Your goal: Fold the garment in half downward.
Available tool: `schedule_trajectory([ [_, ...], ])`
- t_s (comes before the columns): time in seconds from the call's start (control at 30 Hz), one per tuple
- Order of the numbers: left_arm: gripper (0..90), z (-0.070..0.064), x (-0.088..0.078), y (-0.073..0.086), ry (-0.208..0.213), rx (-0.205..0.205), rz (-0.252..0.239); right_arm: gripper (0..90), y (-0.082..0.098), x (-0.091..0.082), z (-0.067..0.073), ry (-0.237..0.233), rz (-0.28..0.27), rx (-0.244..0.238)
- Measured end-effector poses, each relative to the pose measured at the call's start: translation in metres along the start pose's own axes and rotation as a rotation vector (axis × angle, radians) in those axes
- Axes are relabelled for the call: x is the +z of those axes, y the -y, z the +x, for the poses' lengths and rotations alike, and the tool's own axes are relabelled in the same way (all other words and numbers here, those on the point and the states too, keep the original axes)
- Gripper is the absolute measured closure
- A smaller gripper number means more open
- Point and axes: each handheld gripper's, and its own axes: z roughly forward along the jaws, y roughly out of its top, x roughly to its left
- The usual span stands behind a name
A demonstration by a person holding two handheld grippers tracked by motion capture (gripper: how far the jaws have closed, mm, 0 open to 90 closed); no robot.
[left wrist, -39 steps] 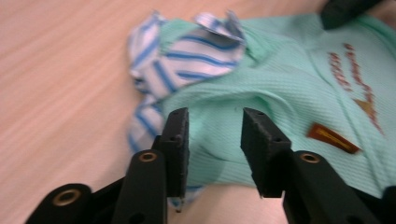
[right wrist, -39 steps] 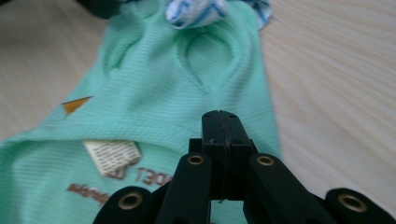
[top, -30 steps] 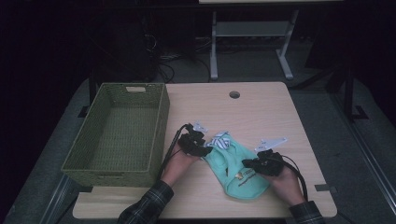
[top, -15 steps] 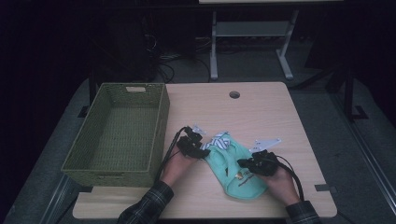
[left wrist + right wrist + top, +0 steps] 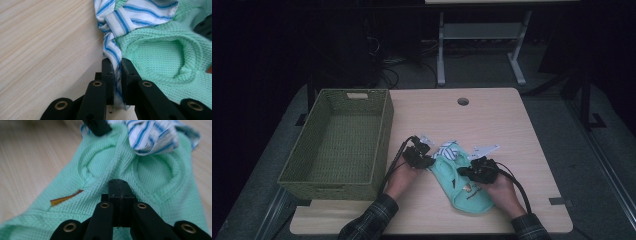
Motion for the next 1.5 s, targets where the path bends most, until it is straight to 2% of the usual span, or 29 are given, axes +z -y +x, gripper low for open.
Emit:
schedule_trajectory([
  [0.1,82.7,0.001,-0.004,-0.002,0.007,-0.013,-0.027,89.7,0.001,0.002,-0.001,0.002,0.006,0.001],
  [0.3,83.2,-0.002,-0.021,-0.01,0.011,-0.041,-0.13,89.7,0.0,0.003,0.001,0.009,0.008,-0.012],
  [0.4,83.2,-0.004,-0.026,-0.013,0.017,-0.033,-0.151,89.7,-0.003,0.005,0.001,0.018,0.015,-0.017],
  [0.63,83.5,-0.012,-0.048,-0.024,0.075,-0.033,-0.25,89.8,-0.01,0.012,0.002,0.031,0.013,-0.02],
  [0.8,83.8,-0.022,-0.059,-0.03,0.103,-0.003,-0.273,89.8,-0.014,0.018,0.001,0.044,-0.003,-0.019],
  [0.9,83.8,-0.026,-0.059,-0.032,0.091,0.021,-0.273,89.8,-0.015,0.018,0.001,0.046,-0.004,-0.015],
  [0.97,83.8,-0.026,-0.058,-0.031,0.092,0.01,-0.281,89.8,-0.015,0.016,0.001,0.053,-0.003,-0.021],
  [1.13,83.8,-0.022,-0.059,-0.03,0.059,0.018,-0.274,89.7,-0.01,-0.002,-0.002,0.053,-0.018,-0.008],
  [1.37,83.8,-0.013,-0.061,-0.027,-0.029,-0.011,-0.282,89.7,0.016,-0.033,-0.003,0.067,0.007,0.01],
  [1.5,83.7,-0.011,-0.062,-0.027,-0.046,-0.019,-0.288,89.7,0.028,-0.043,-0.003,0.066,0.005,0.027],
])
